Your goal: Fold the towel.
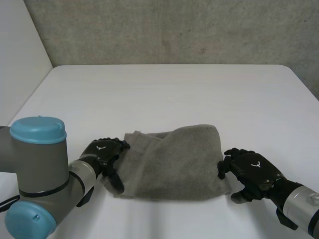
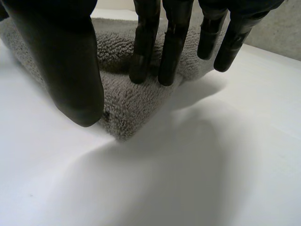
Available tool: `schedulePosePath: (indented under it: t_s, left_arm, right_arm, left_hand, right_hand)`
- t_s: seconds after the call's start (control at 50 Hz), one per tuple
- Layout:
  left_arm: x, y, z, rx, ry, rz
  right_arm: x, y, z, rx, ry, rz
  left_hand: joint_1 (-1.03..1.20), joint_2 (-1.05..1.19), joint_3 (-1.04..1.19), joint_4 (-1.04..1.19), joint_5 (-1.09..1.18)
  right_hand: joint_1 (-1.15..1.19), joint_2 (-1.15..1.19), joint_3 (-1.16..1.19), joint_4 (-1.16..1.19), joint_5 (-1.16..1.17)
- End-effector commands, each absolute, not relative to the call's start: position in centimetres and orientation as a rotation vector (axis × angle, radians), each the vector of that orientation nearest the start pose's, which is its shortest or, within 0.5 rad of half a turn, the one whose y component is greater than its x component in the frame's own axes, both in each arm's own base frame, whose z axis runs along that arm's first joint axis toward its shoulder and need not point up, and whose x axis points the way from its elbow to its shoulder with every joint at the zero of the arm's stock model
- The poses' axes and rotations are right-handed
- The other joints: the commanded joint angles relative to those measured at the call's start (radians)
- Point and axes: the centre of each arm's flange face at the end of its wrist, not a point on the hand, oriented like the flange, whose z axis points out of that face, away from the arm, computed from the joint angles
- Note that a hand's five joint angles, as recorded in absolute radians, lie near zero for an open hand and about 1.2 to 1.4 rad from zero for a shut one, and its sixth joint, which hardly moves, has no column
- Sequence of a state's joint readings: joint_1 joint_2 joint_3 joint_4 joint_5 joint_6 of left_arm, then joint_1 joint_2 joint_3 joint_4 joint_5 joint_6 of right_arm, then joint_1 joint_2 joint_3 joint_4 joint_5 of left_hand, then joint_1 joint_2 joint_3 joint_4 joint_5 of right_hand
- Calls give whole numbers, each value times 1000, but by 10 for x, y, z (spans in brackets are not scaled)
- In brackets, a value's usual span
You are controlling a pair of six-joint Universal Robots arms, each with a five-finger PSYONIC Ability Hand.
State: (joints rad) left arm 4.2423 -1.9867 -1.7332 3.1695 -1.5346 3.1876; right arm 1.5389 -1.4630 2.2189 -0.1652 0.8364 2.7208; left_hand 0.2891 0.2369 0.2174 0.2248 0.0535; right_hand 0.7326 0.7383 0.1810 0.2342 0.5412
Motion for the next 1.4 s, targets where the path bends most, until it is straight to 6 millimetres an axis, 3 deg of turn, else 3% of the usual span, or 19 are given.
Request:
schedulePosePath:
  t_s: [0.02,0.1,0.22,0.3,0.52,0.64,0.74,0.9,1.06,1.24,1.34,1.4]
  left_arm:
    - [-261,-211,134,803,2873,-1589]
    - [-261,-210,133,806,2875,-1584]
    - [-259,-205,130,811,2887,-1553]
    - [-256,-200,128,811,2894,-1534]
    - [-252,-204,134,762,2859,-1559]
    - [-250,-207,140,724,2826,-1580]
    - [-248,-209,148,688,2787,-1618]
    - [-244,-211,160,628,2729,-1669]
    - [-243,-211,163,619,2724,-1687]
    - [-245,-212,170,617,2705,-1740]
    - [-245,-211,170,618,2709,-1737]
    - [-245,-212,170,616,2708,-1738]
  right_arm:
    - [188,-213,130,-906,2152,-1398]
    - [192,-222,131,-929,2125,-1422]
    - [201,-253,144,-927,2117,-1540]
    - [203,-276,128,-892,2180,-1490]
    - [210,-281,126,-905,2173,-1446]
    - [209,-276,124,-895,2184,-1429]
    - [205,-253,123,-880,2207,-1397]
    - [202,-234,128,-822,2198,-1415]
    - [202,-228,137,-715,2169,-1435]
    - [205,-234,135,-729,2123,-1501]
    - [207,-236,110,-736,2174,-1410]
    - [205,-238,106,-724,2197,-1403]
  left_hand:
    - [-114,-62,-43,-50,-53]
    - [-114,-62,-43,-50,-53]
    - [-115,-62,-43,-50,-53]
    - [-115,-62,-43,-50,-53]
    - [-115,-62,-43,-50,-53]
    - [-115,-62,-43,-50,-53]
    - [-115,-62,-43,-50,-53]
    - [-115,-62,-43,-50,-53]
    - [-115,-62,-43,-50,-53]
    - [-115,-62,-43,-50,-53]
    - [-115,-62,-43,-50,-53]
    - [-115,-62,-43,-50,-53]
  right_hand:
    - [-37,-43,-7,-60,-20]
    - [-75,-81,-7,-60,-58]
    - [-181,-186,-7,-60,-164]
    - [-465,-471,-7,-60,-448]
    - [-466,-471,-7,-60,-449]
    - [-460,-465,-7,-60,-443]
    - [-451,-457,-7,-60,-434]
    - [-430,-436,-7,-60,-414]
    - [-372,-377,-7,-60,-355]
    - [-172,-178,-7,-60,-155]
    - [-81,-87,-7,-60,-64]
    - [-17,-22,-7,-60,0]
